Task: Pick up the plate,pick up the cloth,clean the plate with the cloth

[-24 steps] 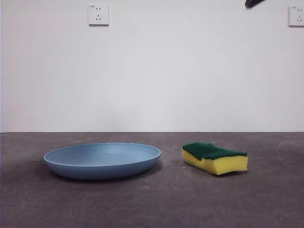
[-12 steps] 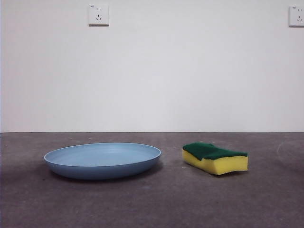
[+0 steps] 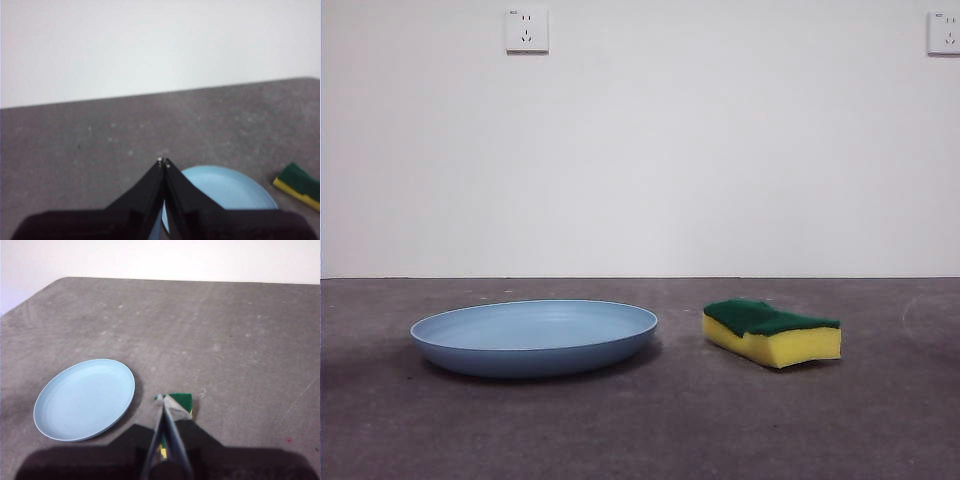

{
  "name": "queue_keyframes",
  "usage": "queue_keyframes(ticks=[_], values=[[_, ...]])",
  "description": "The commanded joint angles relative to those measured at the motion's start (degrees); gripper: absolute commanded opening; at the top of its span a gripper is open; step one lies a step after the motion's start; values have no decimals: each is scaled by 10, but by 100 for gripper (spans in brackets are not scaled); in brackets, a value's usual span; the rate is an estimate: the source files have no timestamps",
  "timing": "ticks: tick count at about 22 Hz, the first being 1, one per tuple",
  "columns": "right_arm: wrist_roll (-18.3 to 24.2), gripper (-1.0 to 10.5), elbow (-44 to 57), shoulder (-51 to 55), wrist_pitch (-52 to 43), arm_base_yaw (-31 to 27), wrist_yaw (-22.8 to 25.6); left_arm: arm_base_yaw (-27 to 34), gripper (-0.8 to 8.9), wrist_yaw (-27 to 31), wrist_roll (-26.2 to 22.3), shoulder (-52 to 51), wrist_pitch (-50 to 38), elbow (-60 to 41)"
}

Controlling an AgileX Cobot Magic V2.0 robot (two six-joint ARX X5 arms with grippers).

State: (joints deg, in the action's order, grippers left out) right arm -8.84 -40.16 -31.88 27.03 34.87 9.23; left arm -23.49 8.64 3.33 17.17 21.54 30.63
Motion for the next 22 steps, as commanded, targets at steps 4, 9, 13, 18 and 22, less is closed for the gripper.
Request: queue_keyframes(ticks=[4,9,13,18,22], values=[[-7,1,3,1,-3,1,2,-2,-3,2,5,5,31,-2],[-7,1,3,0,-3,1,1,-2,-3,2,5,5,62,-2],[-7,1,3,0,-3,1,2,-2,-3,3,-3,5,80,-2],[-7,1,3,0,-3,1,1,31,-3,13,-45,-9,62,-4],[-7,1,3,0,-2,1,2,89,-3,-4,-68,-10,6,-24]])
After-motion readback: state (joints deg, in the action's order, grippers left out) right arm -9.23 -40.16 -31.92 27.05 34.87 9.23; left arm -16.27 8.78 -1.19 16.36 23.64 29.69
